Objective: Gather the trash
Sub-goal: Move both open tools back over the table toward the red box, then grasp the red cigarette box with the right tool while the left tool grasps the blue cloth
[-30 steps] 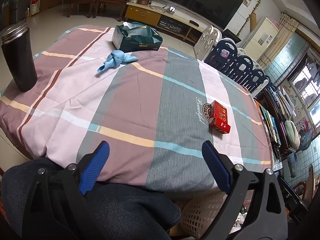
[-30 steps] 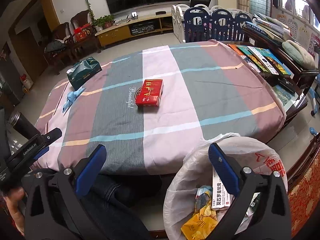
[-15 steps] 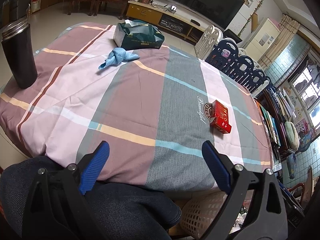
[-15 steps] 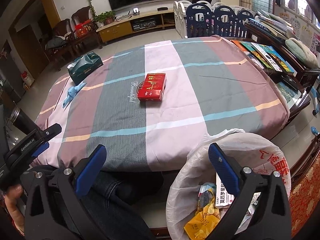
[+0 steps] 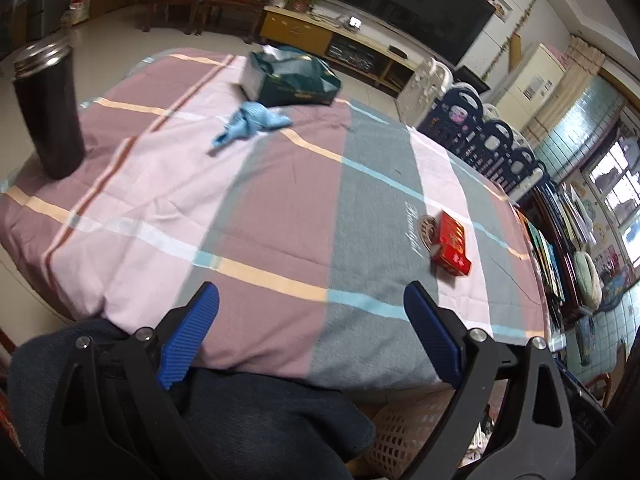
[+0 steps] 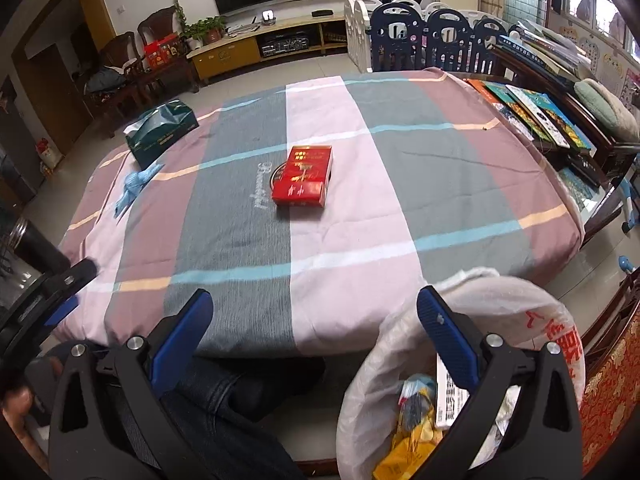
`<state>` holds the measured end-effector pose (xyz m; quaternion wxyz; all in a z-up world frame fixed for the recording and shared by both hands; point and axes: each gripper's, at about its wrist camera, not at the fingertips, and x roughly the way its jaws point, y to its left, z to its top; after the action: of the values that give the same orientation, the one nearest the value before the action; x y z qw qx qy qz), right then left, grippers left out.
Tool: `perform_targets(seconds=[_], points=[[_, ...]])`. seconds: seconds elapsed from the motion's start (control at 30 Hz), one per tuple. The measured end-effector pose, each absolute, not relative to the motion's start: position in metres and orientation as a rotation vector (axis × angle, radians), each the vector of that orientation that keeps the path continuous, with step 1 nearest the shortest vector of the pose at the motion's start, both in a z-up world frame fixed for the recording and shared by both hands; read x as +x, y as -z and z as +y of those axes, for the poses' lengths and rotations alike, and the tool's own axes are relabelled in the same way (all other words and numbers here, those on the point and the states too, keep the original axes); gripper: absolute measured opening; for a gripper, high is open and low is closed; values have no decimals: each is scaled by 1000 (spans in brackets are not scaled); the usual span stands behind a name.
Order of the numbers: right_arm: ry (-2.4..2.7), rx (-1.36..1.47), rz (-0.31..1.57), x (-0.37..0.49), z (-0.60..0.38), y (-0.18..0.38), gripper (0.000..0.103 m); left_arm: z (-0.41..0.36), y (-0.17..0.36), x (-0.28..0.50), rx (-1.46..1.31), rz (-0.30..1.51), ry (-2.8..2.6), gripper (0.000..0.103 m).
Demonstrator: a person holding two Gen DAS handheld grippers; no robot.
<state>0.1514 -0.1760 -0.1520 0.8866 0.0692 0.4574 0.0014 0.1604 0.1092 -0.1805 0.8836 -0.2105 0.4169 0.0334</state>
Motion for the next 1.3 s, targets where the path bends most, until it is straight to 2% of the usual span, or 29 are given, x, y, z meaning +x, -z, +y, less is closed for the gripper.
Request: perform_targets(seconds=[0.3,0.53,0.63,0.7,0.97,1.1,1.17,1.23,1.3], points=[[116,6,924,270,-141,182,100,162,188,159,-572,861,-191,93],[195,-45,1031,343,-134,228,99,201,185,218,-607,871,-241,93],[165,-91,1053,350,-128,239,81,225,184,259,-647,868,-273,93],[137,-87,1080,350,-128,246,59,232,186,293,-605,884,-278,93],[-113,119,1115,334,-137,239,57,217,217,380,-414,930,-269,93],[-397,436,1227,328,-145,246,58,196,228,407,-300,948,-229,93],[-442,575,1271,328,-152,251,58,183,230,414,-219,946,-213,88],[-299,480,1213,327,-165,242,61,176,231,417,-164,952,-201,81],[-182,361,1170,327,-173,235,72,172,230,418,-147,951,-193,81]])
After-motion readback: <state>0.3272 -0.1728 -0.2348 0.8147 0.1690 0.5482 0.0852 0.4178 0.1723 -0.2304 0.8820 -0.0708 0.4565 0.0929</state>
